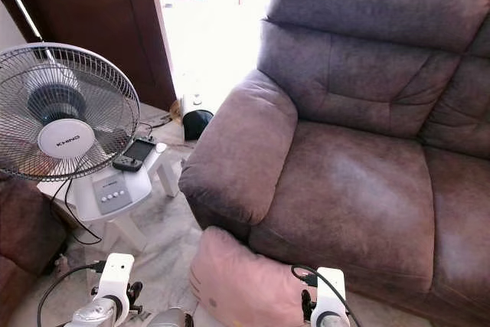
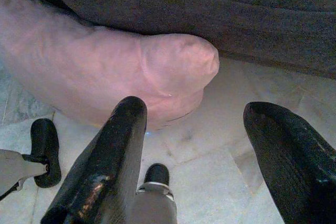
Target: Move the pillow to the sofa from floor
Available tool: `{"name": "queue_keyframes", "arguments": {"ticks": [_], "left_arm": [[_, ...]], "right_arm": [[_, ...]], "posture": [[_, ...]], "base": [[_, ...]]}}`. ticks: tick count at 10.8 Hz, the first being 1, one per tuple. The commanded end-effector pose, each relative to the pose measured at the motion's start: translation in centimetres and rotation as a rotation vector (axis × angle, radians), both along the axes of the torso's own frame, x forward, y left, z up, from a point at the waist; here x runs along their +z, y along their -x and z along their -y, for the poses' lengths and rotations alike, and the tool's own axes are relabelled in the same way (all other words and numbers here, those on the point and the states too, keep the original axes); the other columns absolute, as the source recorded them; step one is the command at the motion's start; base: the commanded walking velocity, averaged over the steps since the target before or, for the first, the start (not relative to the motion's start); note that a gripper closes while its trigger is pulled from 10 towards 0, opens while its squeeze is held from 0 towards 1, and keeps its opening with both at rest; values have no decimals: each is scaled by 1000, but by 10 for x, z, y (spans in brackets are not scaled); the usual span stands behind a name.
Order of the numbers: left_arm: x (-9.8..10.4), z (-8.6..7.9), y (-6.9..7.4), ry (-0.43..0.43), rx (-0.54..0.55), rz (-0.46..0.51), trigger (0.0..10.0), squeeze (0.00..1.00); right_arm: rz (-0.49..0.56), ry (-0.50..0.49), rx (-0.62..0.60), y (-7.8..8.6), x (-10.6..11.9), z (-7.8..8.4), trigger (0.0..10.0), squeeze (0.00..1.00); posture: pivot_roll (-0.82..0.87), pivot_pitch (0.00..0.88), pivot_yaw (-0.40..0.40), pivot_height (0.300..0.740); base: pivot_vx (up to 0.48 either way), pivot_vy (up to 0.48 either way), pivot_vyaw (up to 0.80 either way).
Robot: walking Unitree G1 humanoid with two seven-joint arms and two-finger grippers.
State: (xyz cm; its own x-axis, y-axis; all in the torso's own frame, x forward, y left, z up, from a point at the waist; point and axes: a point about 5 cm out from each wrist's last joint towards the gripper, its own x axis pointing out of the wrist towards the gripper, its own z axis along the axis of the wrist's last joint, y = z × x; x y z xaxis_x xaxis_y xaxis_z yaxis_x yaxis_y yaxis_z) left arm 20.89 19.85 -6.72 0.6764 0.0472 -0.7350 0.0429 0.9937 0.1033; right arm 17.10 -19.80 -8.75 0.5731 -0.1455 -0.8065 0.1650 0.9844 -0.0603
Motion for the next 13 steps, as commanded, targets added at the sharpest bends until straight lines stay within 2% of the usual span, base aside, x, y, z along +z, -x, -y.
{"name": "queue_keyframes", "arguments": {"ticks": [1, 2, 4, 5, 6, 7, 8, 9, 11, 13], "left_arm": [[-4, -2, 7, -17, -8, -22, 10000, 0], [2, -5, -1, -45, -12, 38, 10000, 0], [37, -13, -41, -62, 9, 293, 10000, 0], [56, -15, -59, -77, -12, 410, 10000, 0], [76, -13, -75, -75, -24, 535, 10000, 0], [107, -4, -94, -70, -49, 708, 10000, 0], [124, 10, -101, -53, -76, 807, 10000, 0], [133, 24, -103, -24, -89, 868, 10000, 0], [133, 32, -96, -24, -99, 901, 10000, 0], [134, 29, -85, -27, -69, 920, 10000, 0]], "right_arm": [[-9, 6, -9, 3, -1, 0, 10000, 0], [59, 7, -1, -1, 2, 0, 10000, 0], [198, 10, -32, -7, 10, 1, 10000, 0], [321, 39, -23, -30, 26, 5, 10000, 0], [501, 90, 8, -72, 60, 15, 10000, 0], [690, 83, -15, -95, 89, 17, 10000, 0], [787, 83, -38, -106, 107, 21, 10000, 0], [885, 95, -57, -117, 126, 24, 10000, 0], [993, 86, -16, -125, 147, 12, 10000, 0], [1036, 88, 10, -117, 153, 5, 10000, 0]], "posture": [[79, 57, -18, 717], [71, 59, -16, 717], [64, 56, -12, 717], [55, 54, -12, 717], [49, 49, -12, 717], [54, 37, -17, 717], [48, 30, -15, 717], [35, 13, -11, 717], [28, 0, -20, 717], [46, 0, -25, 717]], "base": [[0, 0, 0], [0, 0, 0], [0, 0, 0], [0, 0, 0], [0, 0, 0], [0, 0, 0], [0, 0, 0], [0, 0, 0], [0, 0, 0], [0, 0, 0]]}}
